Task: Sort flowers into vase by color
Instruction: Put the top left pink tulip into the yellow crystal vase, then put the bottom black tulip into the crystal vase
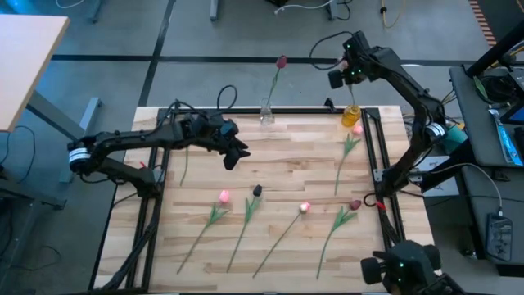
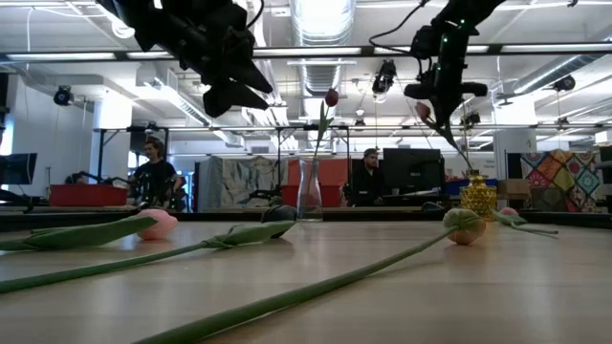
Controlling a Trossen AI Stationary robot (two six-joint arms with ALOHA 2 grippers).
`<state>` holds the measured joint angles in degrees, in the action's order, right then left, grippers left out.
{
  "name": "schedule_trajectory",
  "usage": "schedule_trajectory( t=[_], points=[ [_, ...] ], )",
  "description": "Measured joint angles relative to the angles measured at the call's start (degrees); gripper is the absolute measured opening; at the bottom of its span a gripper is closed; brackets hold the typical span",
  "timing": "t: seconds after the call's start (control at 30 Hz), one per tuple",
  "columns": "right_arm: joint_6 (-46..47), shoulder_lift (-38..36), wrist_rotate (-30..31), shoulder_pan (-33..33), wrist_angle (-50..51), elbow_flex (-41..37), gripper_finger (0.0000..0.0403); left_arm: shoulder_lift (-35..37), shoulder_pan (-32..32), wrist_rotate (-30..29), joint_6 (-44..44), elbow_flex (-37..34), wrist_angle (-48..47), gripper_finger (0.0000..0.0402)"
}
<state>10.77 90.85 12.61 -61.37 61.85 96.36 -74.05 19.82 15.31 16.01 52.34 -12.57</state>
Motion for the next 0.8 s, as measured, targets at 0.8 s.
schedule_trajectory(
  t=[0.8],
  points=[
    [1.6, -10.8, -10.6, 1.0, 1.0, 0.0, 0.0009, 0.0, -2.5, -2.9, 1.8, 0.0, -0.1, 0.0152]
  ],
)
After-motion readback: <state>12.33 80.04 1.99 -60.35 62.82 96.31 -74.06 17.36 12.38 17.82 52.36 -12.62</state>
